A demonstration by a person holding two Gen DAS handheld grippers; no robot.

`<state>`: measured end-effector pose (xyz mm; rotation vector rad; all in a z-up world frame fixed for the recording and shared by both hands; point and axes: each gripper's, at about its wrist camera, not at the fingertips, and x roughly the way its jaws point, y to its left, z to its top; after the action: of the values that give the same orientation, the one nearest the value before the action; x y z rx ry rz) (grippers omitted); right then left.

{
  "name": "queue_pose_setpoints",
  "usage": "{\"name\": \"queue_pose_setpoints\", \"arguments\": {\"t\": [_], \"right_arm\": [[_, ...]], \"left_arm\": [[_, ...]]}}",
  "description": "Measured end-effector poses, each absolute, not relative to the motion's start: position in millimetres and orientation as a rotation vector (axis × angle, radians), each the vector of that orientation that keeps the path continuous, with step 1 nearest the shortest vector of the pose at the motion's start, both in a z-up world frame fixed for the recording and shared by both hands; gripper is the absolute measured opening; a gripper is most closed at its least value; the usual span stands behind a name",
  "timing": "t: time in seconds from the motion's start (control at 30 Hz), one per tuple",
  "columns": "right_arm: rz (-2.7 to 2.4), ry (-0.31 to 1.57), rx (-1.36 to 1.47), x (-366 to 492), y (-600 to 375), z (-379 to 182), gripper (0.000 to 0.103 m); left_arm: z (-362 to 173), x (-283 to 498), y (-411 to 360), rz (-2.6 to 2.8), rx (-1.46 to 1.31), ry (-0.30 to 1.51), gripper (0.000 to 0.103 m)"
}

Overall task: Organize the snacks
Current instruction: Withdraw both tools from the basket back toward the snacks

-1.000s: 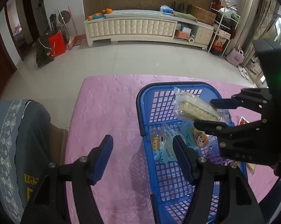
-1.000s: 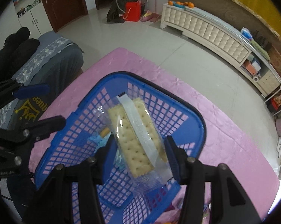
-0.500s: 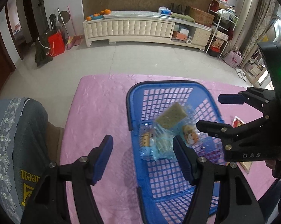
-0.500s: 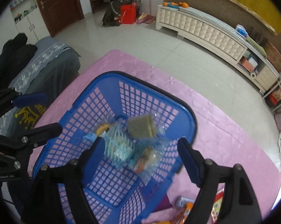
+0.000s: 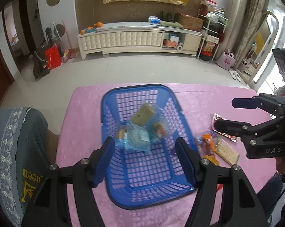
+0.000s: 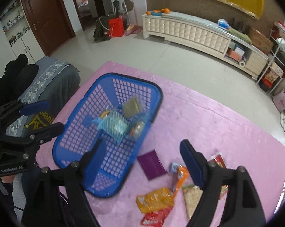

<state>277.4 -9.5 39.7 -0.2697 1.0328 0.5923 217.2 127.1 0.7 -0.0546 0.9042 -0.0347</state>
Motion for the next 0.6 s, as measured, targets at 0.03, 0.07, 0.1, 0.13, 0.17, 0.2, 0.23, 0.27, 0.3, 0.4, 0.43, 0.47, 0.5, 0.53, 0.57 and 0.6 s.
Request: {"name": "queue_pose_setpoints", "arguments": {"t": [0.03, 0.07, 0.1, 0.13, 0.17, 0.2, 0.23, 0.27, 0.3, 0.4, 0.43, 0.47, 0.5, 0.53, 0.57, 0.6], "right_arm": [[0.584, 1.032, -0.263, 273.5, -16.7, 41.4, 0.083], [0.578, 1.033, -0.256, 269.3, -24.0, 42.3, 0.083], [0.567, 1.034, -0.251, 265.3, -32.5, 42.8, 0.083], [0.556, 1.037, -0.249, 261.8, -39.6, 42.8, 0.083], [0.549, 1.038, -0.248, 259.6, -45.1, 43.3, 0.083], [0.540, 1.038, -0.247, 256.6, -52.8, 43.1, 0.083], [0.532, 1.037, -0.244, 253.6, -60.3, 43.3, 0.083], [0.526, 1.037, -0.241, 249.9, -67.0, 43.4, 0.083], [0.519, 1.036, -0.233, 246.9, -74.7, 43.4, 0.083], [0.500, 1.037, -0.201, 239.0, -96.8, 42.2, 0.083], [0.495, 1.038, -0.194, 237.0, -102.2, 41.5, 0.083], [0.489, 1.040, -0.190, 234.4, -108.5, 40.4, 0.083], [0.480, 1.043, -0.186, 232.1, -116.2, 38.1, 0.083], [0.474, 1.045, -0.182, 229.2, -122.0, 36.6, 0.083], [0.467, 1.048, -0.179, 227.1, -128.3, 34.6, 0.083], [0.458, 1.053, -0.175, 224.9, -135.8, 31.2, 0.083]], "left_arm": [[1.7, 215.6, 123.0, -0.039, -0.053, 0.901, 0.064], [2.9, 212.8, 117.3, -0.046, -0.051, 0.898, 0.064], [4.3, 210.4, 111.6, -0.053, -0.049, 0.894, 0.064], [5.7, 207.8, 104.2, -0.060, -0.046, 0.888, 0.064], [6.7, 205.5, 96.9, -0.066, -0.043, 0.883, 0.064], [7.1, 205.3, 93.0, -0.069, -0.042, 0.882, 0.069], [7.6, 203.1, 85.8, -0.074, -0.038, 0.879, 0.076], [8.4, 200.7, 78.5, -0.076, -0.032, 0.871, 0.077], [8.7, 198.3, 71.5, -0.080, -0.024, 0.862, 0.077], [8.5, 195.2, 52.4, -0.109, -0.002, 0.857, 0.077], [7.4, 193.9, 43.5, -0.121, 0.010, 0.858, 0.078], [6.3, 193.2, 37.8, -0.129, 0.018, 0.859, 0.078], [3.4, 191.9, 28.1, -0.145, 0.031, 0.861, 0.078], [1.1, 190.5, 22.8, -0.154, 0.039, 0.862, 0.078], [-0.9, 188.9, 16.9, -0.163, 0.047, 0.863, 0.078], [-3.7, 187.5, 10.2, -0.177, 0.056, 0.862, 0.078]]}}
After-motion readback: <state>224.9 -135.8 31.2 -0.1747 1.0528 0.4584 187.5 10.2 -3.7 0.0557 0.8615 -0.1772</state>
